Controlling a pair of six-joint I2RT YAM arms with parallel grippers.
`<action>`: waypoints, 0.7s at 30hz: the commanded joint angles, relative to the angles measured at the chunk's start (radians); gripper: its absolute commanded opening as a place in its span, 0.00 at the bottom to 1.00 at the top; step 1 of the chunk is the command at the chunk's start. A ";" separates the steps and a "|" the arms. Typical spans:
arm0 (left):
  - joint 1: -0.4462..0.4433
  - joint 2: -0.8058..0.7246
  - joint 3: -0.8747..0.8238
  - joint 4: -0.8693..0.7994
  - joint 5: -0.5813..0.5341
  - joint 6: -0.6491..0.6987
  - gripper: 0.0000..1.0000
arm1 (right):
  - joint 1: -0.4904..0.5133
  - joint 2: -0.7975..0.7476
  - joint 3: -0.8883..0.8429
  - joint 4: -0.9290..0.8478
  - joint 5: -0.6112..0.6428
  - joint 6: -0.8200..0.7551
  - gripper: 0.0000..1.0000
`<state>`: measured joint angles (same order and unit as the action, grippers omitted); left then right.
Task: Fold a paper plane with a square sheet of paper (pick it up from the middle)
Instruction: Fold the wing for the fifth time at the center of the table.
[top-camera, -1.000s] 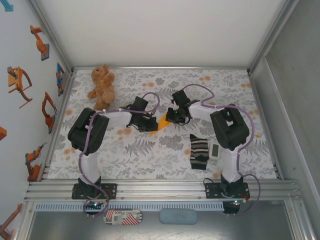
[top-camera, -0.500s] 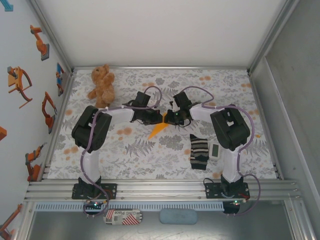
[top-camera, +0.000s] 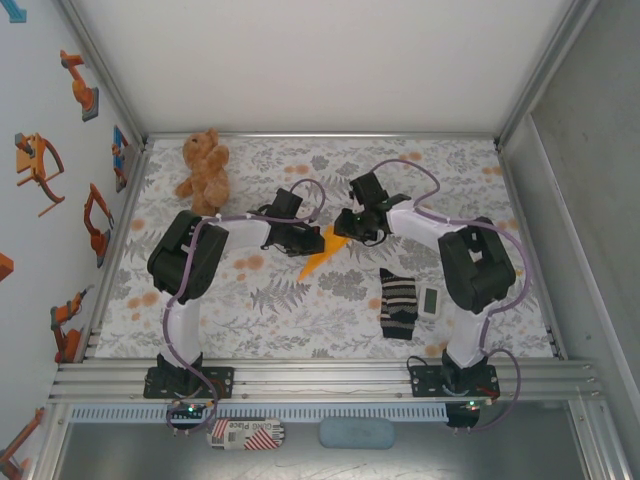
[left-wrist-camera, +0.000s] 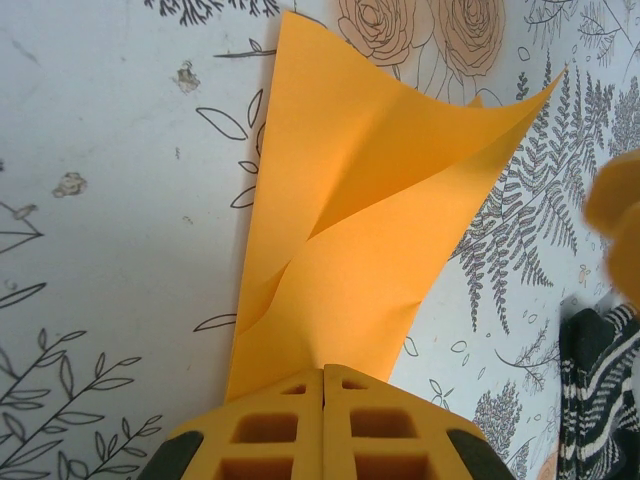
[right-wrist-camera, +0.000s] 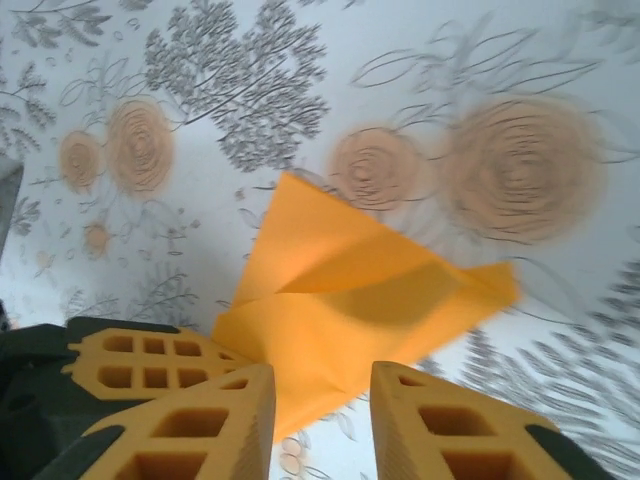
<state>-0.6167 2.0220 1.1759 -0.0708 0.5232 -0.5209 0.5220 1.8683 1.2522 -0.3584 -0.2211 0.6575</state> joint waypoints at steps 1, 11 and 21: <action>-0.003 0.018 -0.013 -0.014 -0.008 -0.007 0.02 | 0.005 -0.020 0.010 -0.108 0.141 0.046 0.40; -0.002 0.018 -0.010 -0.017 -0.006 -0.007 0.02 | 0.007 0.087 0.099 -0.118 0.070 0.038 0.43; -0.002 0.020 -0.005 -0.028 -0.002 -0.004 0.03 | 0.010 0.146 0.131 -0.137 0.062 0.023 0.42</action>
<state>-0.6167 2.0220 1.1759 -0.0708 0.5232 -0.5232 0.5270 1.9877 1.3556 -0.4622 -0.1669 0.6903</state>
